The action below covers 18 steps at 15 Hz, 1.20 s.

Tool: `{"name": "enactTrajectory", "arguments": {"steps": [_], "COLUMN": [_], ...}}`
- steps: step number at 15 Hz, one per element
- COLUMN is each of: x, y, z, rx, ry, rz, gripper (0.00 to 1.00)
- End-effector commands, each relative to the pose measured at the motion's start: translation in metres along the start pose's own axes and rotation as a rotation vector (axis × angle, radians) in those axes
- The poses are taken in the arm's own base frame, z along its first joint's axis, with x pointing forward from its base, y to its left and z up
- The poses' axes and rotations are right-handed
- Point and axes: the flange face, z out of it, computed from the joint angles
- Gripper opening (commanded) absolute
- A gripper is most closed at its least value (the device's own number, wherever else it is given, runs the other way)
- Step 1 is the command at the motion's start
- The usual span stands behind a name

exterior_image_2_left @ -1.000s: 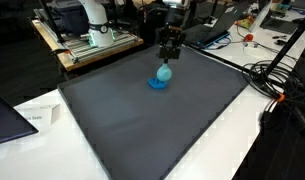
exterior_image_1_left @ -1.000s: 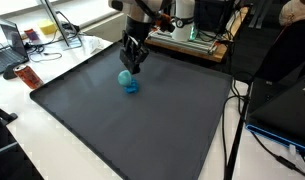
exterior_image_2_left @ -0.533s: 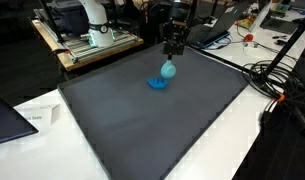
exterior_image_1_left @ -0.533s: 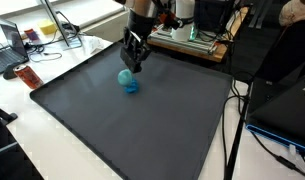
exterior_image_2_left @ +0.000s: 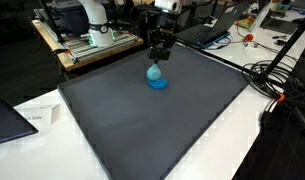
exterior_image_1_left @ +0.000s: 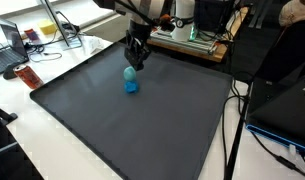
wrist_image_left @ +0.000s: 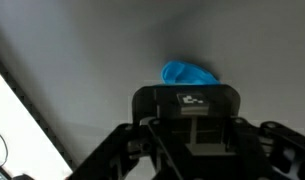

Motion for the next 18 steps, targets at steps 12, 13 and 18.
{"name": "enactTrajectory", "arguments": {"steps": [12, 13, 18], "x": [0.007, 0.009, 0.013], "y": [0.009, 0.009, 0.01], "z": [-0.027, -0.03, -0.03], "rx": [0.107, 0.108, 0.105], "ry": [-0.014, -0.005, 0.004], "rz": [-0.07, -0.072, -0.094], "gripper": [0.22, 0.22, 0.22]}}
